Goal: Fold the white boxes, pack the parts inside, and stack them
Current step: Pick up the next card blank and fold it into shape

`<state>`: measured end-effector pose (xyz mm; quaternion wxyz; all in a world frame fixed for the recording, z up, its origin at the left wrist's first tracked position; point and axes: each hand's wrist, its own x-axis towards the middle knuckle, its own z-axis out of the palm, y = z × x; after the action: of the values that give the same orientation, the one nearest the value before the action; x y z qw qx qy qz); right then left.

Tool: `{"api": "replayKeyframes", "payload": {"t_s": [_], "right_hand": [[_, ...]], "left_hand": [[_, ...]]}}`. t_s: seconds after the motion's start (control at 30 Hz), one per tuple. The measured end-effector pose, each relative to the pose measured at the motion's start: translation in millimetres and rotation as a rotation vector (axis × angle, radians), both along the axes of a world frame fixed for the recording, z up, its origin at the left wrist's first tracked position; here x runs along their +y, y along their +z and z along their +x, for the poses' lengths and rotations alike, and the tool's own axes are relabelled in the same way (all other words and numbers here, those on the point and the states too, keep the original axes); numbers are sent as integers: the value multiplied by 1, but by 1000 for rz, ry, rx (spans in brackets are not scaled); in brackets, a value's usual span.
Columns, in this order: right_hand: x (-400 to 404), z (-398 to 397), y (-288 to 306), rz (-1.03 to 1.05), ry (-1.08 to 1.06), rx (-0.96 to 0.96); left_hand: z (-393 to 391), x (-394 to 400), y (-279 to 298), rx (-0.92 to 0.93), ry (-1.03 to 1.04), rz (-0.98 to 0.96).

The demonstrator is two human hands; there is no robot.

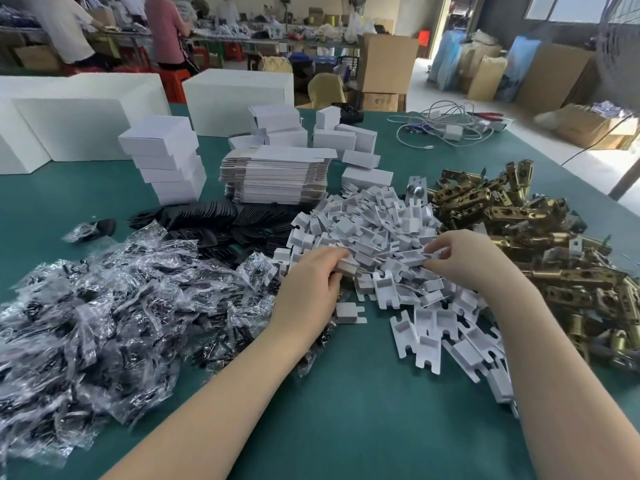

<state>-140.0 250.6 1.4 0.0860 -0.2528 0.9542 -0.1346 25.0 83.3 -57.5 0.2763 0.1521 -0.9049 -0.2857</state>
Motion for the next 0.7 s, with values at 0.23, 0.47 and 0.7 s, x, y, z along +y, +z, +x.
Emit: {"api": "replayKeyframes", "payload": {"t_s": [0.23, 0.47, 0.7], "right_hand": [[1, -4, 0, -68, 51, -2], [-7, 1, -9, -198, 143, -42], [-11, -1, -16, -201, 152, -50]], "left_hand": [[2, -13, 26, -206, -9, -39], [-24, -50, 65, 97, 145, 222], [-103, -142, 100, -289, 236, -453]]}}
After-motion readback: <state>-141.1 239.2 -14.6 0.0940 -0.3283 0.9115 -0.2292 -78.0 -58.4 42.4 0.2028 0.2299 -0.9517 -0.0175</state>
